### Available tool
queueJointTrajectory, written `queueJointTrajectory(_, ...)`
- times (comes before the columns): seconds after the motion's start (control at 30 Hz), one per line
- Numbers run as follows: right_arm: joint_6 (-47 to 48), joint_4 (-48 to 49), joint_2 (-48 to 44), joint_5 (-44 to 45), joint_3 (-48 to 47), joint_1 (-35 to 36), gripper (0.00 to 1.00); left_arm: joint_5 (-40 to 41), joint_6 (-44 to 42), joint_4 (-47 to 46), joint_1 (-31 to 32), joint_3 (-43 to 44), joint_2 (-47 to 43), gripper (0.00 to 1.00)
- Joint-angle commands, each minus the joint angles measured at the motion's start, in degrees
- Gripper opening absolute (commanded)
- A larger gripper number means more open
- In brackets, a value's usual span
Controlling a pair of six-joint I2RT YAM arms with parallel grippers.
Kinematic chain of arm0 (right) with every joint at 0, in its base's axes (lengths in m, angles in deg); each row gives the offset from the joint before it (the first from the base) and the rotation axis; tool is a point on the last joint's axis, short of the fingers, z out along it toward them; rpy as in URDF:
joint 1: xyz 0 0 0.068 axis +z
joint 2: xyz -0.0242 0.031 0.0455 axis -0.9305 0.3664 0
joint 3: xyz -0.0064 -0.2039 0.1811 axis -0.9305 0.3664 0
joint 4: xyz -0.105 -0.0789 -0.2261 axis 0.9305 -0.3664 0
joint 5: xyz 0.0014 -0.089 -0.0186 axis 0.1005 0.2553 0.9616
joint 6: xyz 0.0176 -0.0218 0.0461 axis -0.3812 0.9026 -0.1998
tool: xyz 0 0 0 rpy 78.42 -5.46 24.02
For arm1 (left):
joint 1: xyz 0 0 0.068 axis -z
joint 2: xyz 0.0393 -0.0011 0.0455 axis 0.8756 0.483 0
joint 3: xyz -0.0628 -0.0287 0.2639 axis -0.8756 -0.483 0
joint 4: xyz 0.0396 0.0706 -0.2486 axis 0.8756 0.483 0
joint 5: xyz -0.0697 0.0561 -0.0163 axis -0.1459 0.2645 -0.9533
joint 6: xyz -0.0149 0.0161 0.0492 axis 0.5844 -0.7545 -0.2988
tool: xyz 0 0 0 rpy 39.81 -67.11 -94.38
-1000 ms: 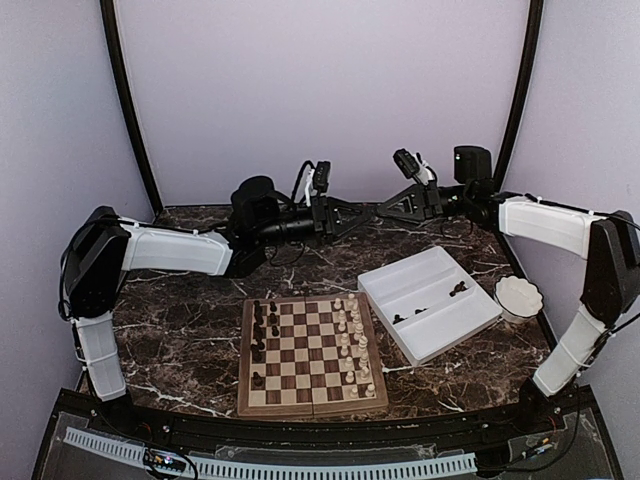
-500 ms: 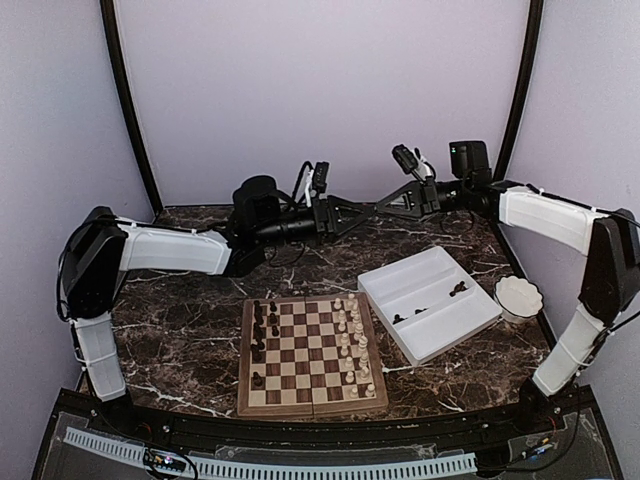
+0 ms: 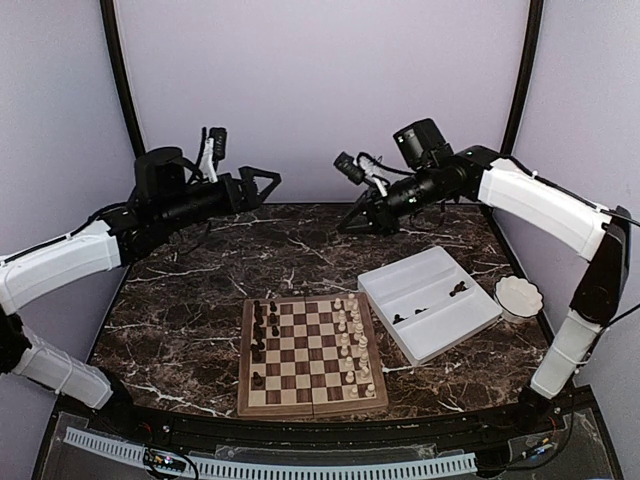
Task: Set up the chess pieces on the board
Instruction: Pass from the left arm to the right, then place the pawn at e7.
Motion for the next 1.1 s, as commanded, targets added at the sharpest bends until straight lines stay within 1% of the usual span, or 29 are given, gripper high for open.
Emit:
queueJointTrajectory(0.0,12.14,-8.96,4.08,17.68,-1.90,8.51,0.02,23.18,-11.62,8.16,-2.88,-8.82,-8.63,0.99)
queueJointTrajectory(0.07,14.43,-10.21,6.30,22.22,-2.60,12.48,0.01,26.07,-15.09,8.35,-4.70,-11.72,-12.98,0.99)
queueJointTrajectory(0.17,16.13,-10.70,9.51,28.53,-3.34,17.88,0.01,29.86,-20.69,11.16,-5.88,-12.86,-14.86,0.98)
queueJointTrajectory(0.23,16.91,-10.94,12.17,31.81,-4.29,20.83,0.02,34.14,-22.22,14.01,-6.60,-13.76,-15.47,0.98)
queueJointTrajectory(0.37,17.53,-12.04,19.01,37.02,-8.41,25.48,0.01,36.46,-23.39,13.57,-7.31,-18.09,-17.85,0.98)
queueJointTrajectory(0.47,17.36,-12.66,23.29,38.53,-11.79,27.15,0.01,37.17,-23.67,12.36,-7.38,-20.11,-20.38,0.98)
queueJointTrajectory(0.67,17.53,-13.00,29.26,40.08,-15.16,29.83,0.01,38.66,-24.66,10.85,-7.64,-21.18,-22.67,0.98)
queueJointTrajectory(1.07,17.01,-12.39,33.26,40.89,-17.74,31.09,0.01,37.34,-24.32,11.50,-7.75,-20.86,-22.11,0.98)
